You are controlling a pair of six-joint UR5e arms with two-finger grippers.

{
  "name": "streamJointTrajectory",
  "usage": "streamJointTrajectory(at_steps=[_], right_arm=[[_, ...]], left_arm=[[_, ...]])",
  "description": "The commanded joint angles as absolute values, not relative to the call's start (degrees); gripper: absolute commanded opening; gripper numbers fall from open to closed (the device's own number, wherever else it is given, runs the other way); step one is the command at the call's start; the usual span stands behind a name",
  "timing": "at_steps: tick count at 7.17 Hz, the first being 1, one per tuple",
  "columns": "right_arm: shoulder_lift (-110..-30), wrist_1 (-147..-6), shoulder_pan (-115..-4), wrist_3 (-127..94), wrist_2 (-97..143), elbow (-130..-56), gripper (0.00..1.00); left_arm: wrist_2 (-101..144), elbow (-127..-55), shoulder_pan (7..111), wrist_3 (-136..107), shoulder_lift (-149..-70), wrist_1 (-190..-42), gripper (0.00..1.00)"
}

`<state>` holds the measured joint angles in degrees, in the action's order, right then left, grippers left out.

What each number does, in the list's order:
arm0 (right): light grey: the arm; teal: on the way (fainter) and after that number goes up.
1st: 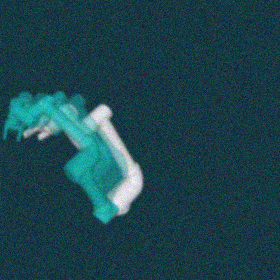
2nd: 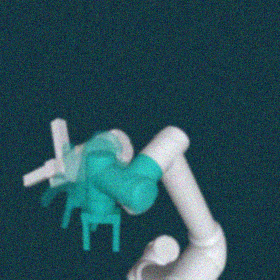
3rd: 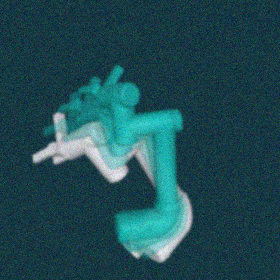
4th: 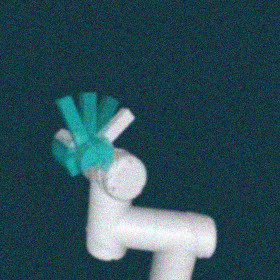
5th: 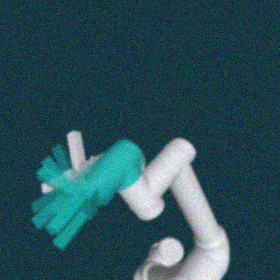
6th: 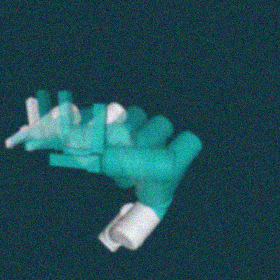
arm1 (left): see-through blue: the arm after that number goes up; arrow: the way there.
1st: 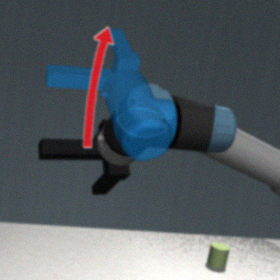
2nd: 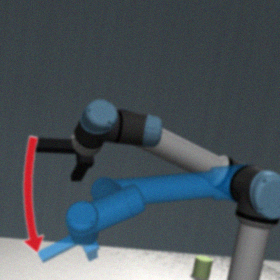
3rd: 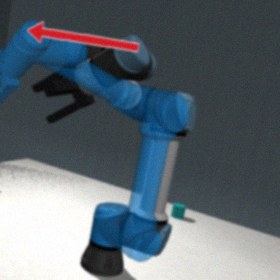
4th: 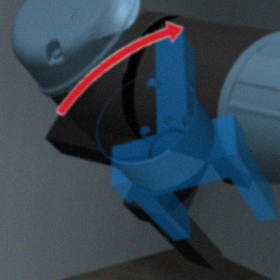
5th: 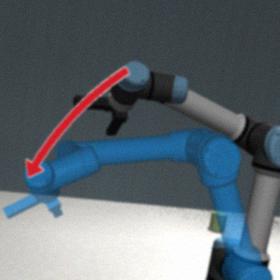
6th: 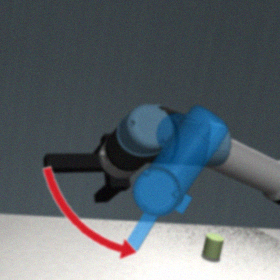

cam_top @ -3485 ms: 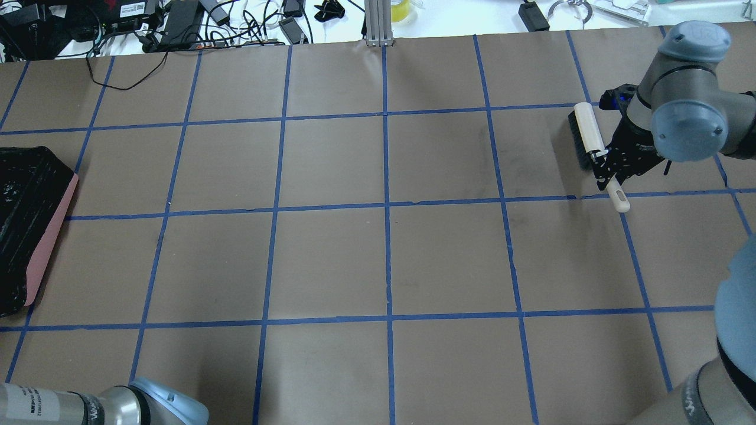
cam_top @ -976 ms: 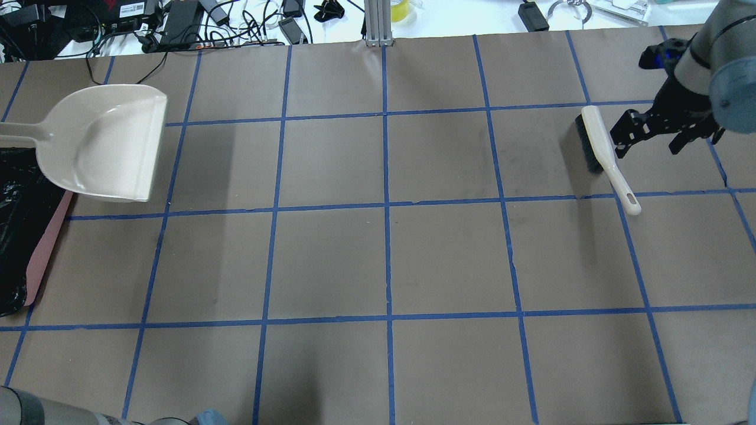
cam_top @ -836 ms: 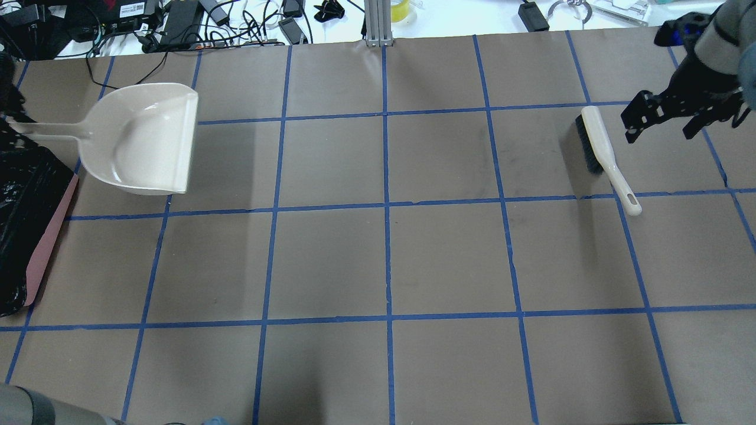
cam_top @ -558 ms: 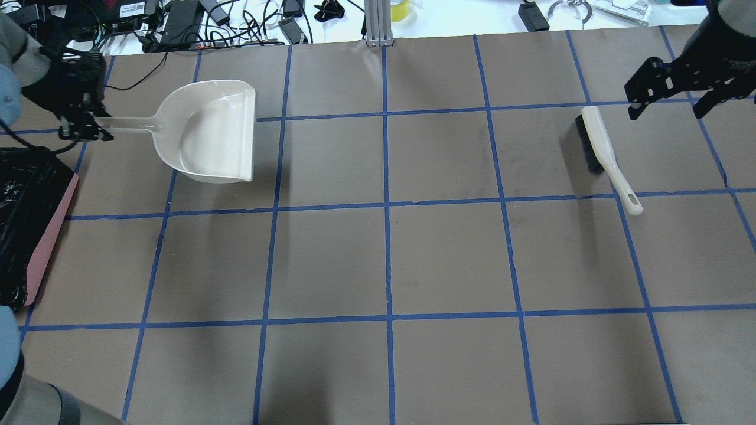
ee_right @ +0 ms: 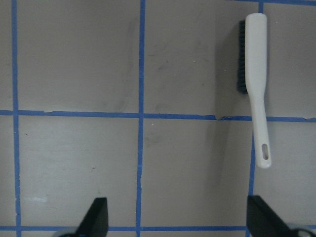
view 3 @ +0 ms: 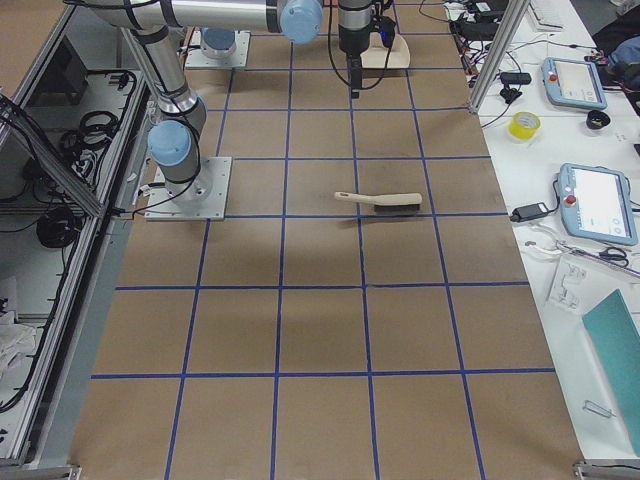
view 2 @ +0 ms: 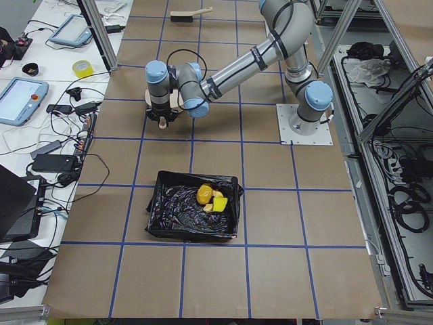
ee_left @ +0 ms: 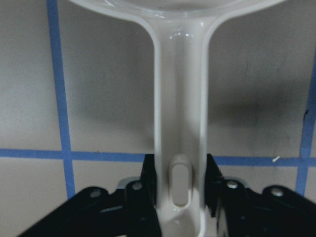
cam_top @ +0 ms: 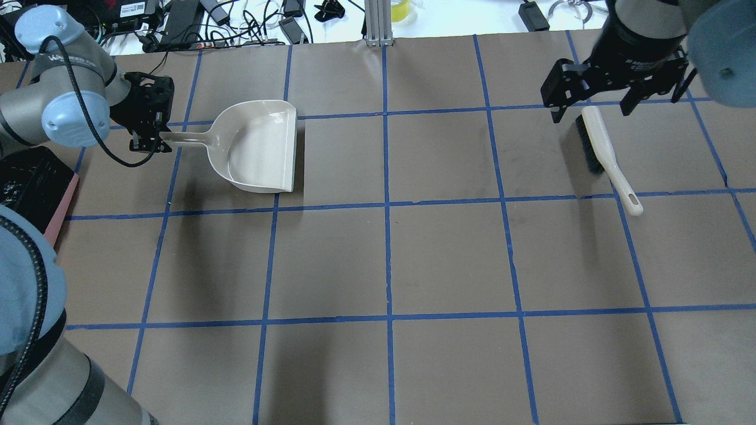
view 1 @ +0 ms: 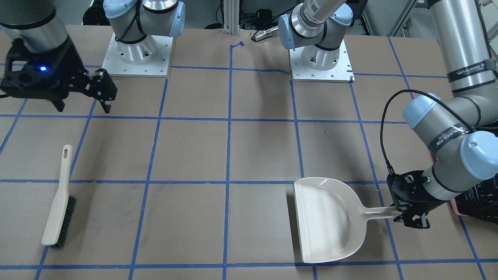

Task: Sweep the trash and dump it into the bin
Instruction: 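Lower the dustpan with left gripper while right gripper releases the brush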

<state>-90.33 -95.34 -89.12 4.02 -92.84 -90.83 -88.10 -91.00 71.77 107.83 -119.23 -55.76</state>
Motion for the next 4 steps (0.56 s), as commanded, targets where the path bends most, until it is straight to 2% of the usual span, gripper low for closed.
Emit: streamJointTrajectory(at_steps=[1,4], right_arm=[[-90.6,-96.2,-92.1,2.6,-92.1,-90.6,1.0],[-90.9,-96.3,-92.3,2.7,-92.0,-90.9,1.0]], left_arm=[[-88.7,-92.0,75.2,106.6,-118.7,-54.0,0.0],[-90.9,-92.5,76.1,107.1,-118.7,-53.8,0.0]])
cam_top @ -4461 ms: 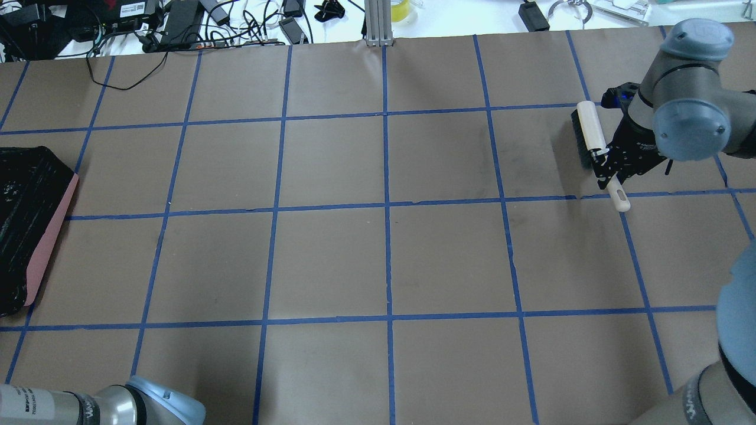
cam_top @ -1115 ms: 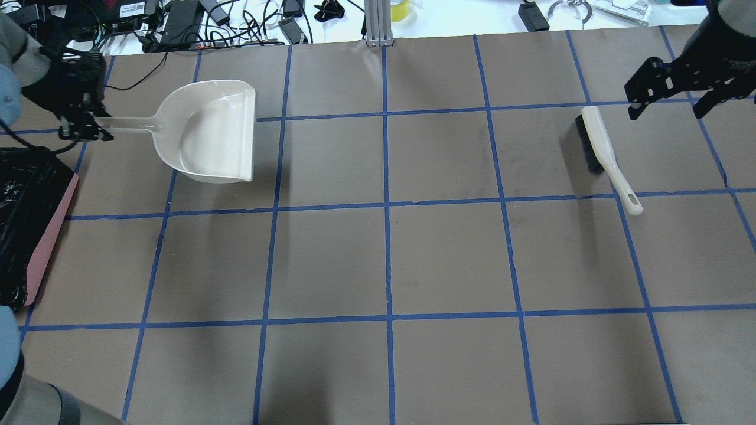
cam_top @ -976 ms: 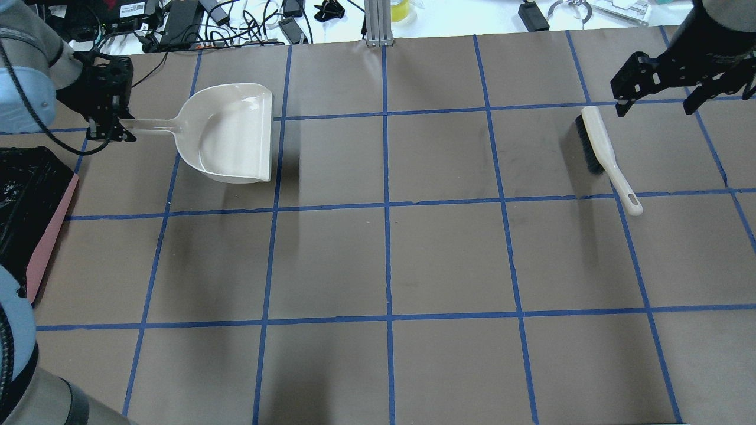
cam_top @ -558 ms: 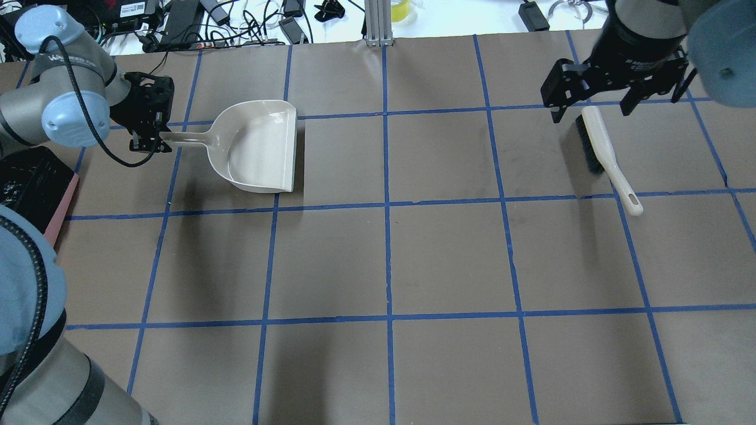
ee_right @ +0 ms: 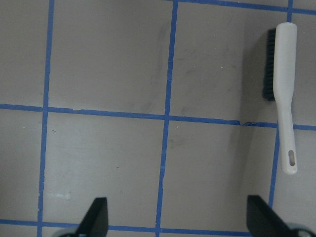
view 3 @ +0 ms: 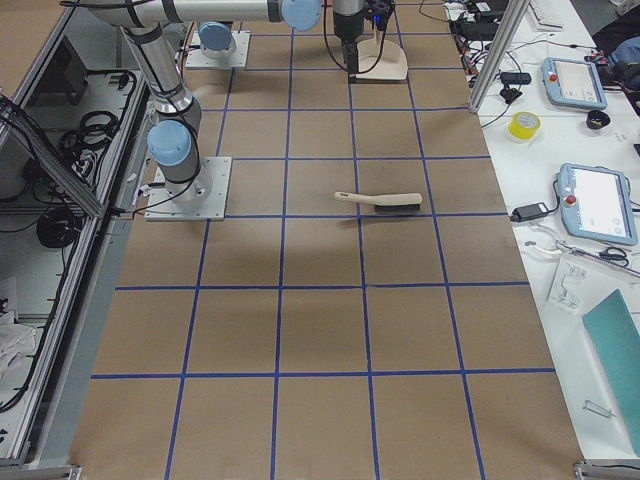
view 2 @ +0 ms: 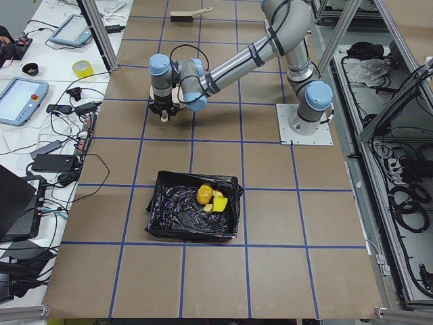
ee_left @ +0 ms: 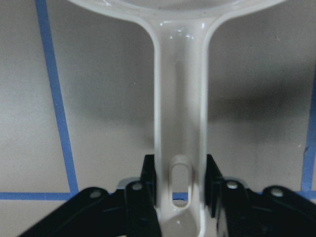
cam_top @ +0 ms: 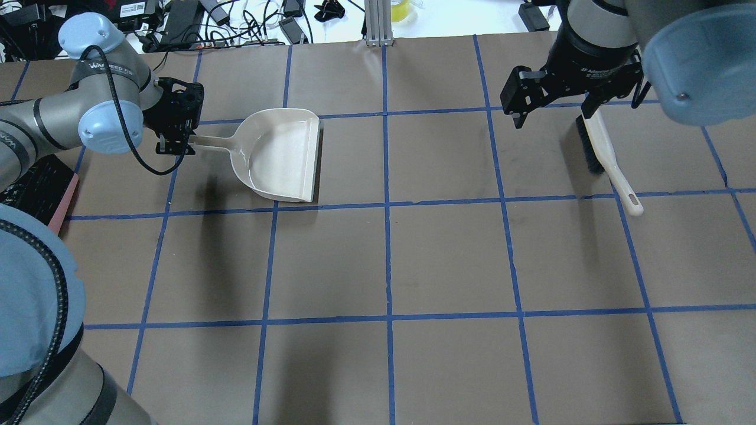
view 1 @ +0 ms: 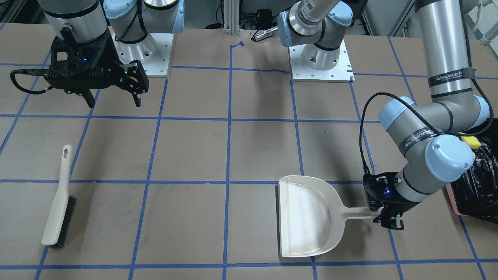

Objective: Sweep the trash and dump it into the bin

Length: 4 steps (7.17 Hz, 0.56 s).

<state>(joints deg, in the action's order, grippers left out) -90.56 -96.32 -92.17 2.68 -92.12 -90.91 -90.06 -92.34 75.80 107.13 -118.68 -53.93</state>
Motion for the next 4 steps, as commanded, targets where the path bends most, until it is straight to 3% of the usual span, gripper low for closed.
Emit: streamJointTrajectory(at_steps=[1,2,4], right_arm=[[-91.0,-96.2,-92.2,2.7,-92.0,-90.9,1.0],[-91.5,-96.3,-92.3,2.8,-91.3,-90.8,1.0],[-91.5,-96.3,-92.3,2.7,-91.0,-90.9,1.0]], left_arm=[[-92.8,-92.4,76.2,107.3,-118.8,-53.8,0.21],[-93.0,-92.3,76.3,107.1,-118.9,-53.6,0.48],[-93.1,-91.8,76.7,105.0,-118.3,-53.9,0.55]])
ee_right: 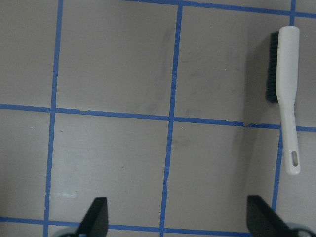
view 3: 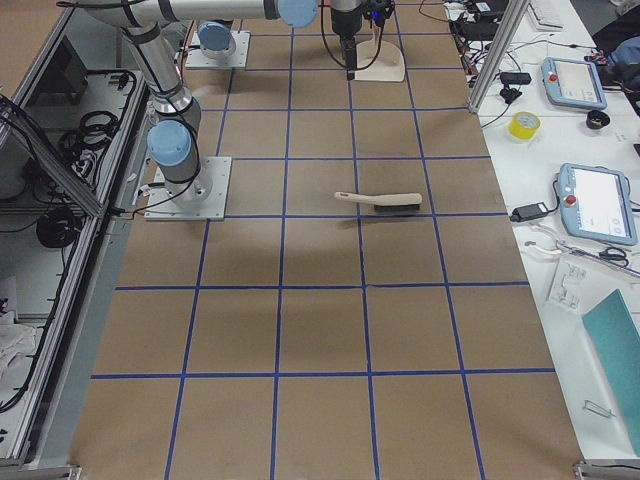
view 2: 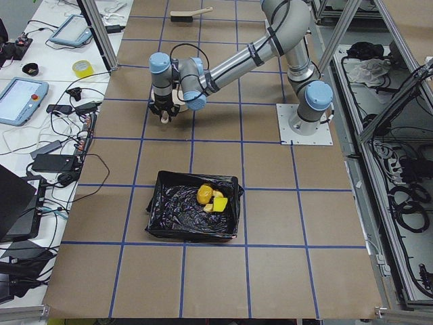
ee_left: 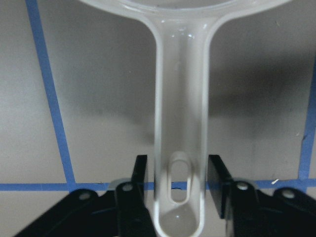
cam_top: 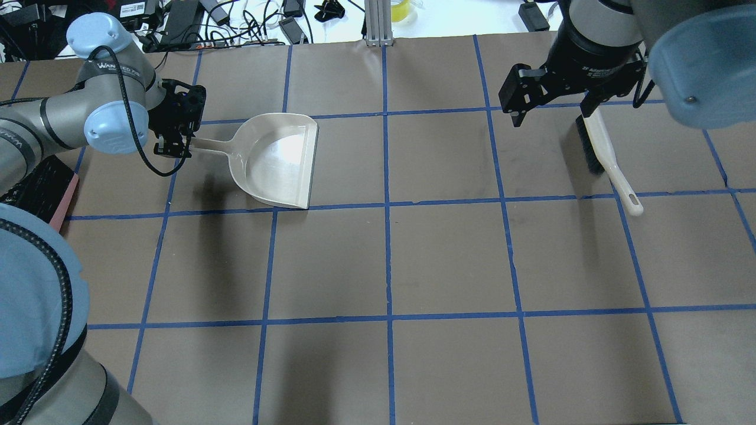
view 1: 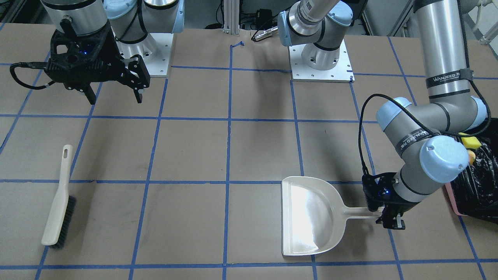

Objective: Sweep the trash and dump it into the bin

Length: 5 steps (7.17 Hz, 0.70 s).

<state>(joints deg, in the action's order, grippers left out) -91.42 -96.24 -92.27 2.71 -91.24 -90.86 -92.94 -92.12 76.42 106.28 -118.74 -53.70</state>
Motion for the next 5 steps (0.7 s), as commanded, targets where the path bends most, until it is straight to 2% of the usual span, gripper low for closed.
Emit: streamJointTrajectory(at_steps=[1,4,5], right_arm=[[-91.0,-96.4,-92.3,3.7,-91.1,-90.8,1.0],[-91.1,-96.4,-92.3,2.8,-91.8,-90.8,1.0],[-91.1,-97.9,-92.3,2.6,-92.2,-91.0,1.0]], left_arm=[[-93.4,-91.3,79.4,101.0,-116.6,-54.7,0.55],[-90.9,-86.8,84.3,84.5,-107.0,-72.3,0.57],[-88.6,-86.8,84.3,77.1,-103.4,-73.3,0.78]])
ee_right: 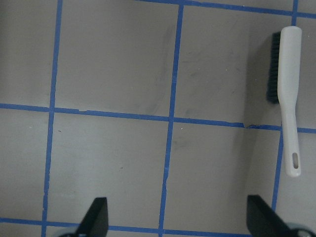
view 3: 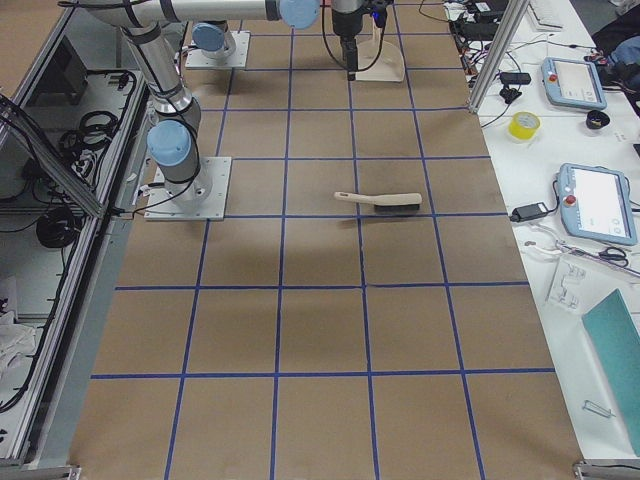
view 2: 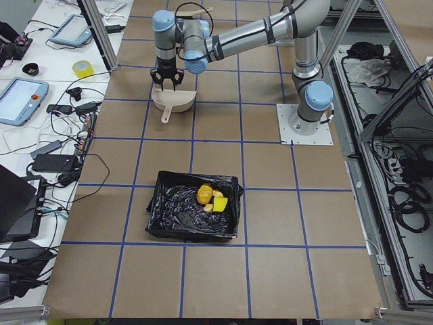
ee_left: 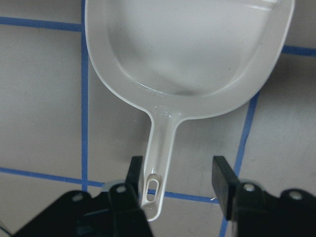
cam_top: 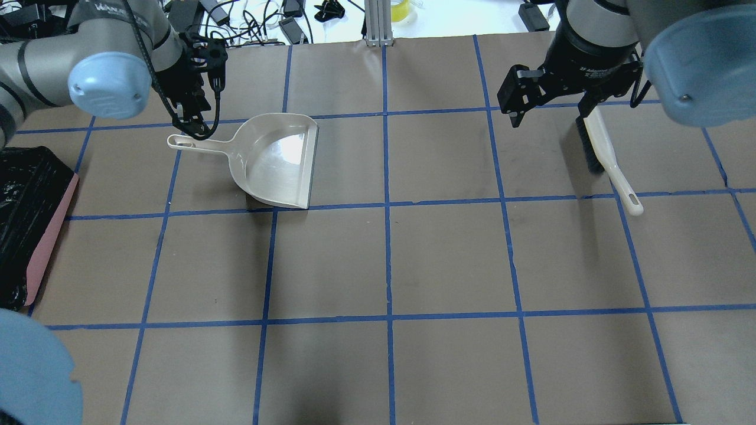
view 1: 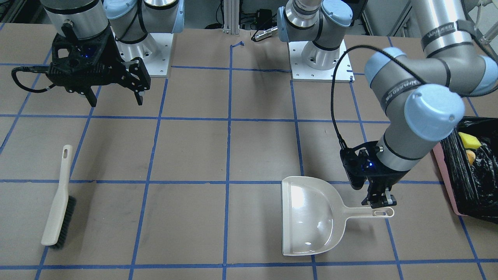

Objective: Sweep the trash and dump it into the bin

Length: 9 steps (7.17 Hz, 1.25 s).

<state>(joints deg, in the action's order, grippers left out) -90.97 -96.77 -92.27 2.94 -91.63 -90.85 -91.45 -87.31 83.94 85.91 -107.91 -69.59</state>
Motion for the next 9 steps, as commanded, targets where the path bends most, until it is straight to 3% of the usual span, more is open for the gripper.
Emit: streamJointTrajectory(at_steps=[1,2,7,9], right_arm=[[-91.1,-98.9,-92.2,2.6,-92.2,-91.1,1.0],[-91.1,-98.9,-92.3,2.7,-92.2,-91.1,1.0],[-90.5,-101.0,-92.3,2.7,-94.8,-91.7,1.0],[-90.5,-101.2,-92.3,2.7,-95.4,-91.8,1.0]], left_arm=[[-87.9,-86.9,84.5,68.9,-100.1,-77.1,0.87],[-88.2,-87.3,86.3,61.3,-96.7,-78.9,1.0],[-90.5,-87.5,93.5,14.9,-88.2,-85.7,1.0],[-90.4,-87.3,93.3,9.7,-85.9,-87.0,1.0]])
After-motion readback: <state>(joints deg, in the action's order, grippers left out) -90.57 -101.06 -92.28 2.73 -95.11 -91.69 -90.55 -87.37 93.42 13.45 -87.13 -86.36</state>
